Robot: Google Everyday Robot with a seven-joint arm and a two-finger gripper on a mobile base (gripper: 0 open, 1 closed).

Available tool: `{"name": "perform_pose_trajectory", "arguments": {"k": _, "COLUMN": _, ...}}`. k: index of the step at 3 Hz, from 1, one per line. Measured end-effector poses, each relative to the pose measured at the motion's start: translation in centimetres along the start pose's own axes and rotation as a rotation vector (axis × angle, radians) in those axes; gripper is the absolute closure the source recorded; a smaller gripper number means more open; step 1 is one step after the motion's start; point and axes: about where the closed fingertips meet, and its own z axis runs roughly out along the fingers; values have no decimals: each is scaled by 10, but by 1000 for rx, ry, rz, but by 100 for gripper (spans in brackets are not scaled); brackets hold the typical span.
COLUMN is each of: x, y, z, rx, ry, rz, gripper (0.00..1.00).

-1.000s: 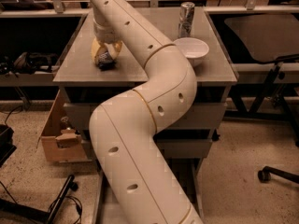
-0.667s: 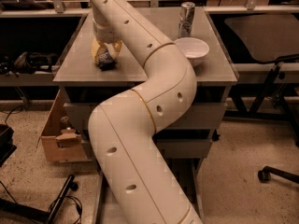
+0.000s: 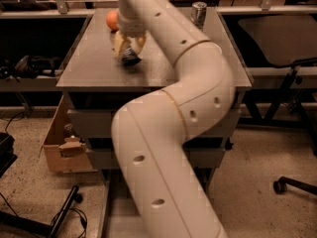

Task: Place rxbar blueberry into bottom drawer

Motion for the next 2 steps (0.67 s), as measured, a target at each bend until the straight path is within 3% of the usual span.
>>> {"name": "perform_pose_trajectory", "arguments": {"k": 1, "x": 35, "y": -84, "z": -63, "rx": -63, "ry": -178, "rz": 20, "gripper": 100}}
{"name": "perform_pose_trajectory", "arguments": {"k": 2, "x": 73, "y": -127, "z": -127, "rx": -92, "ry": -362, "rz": 20, "gripper": 100}}
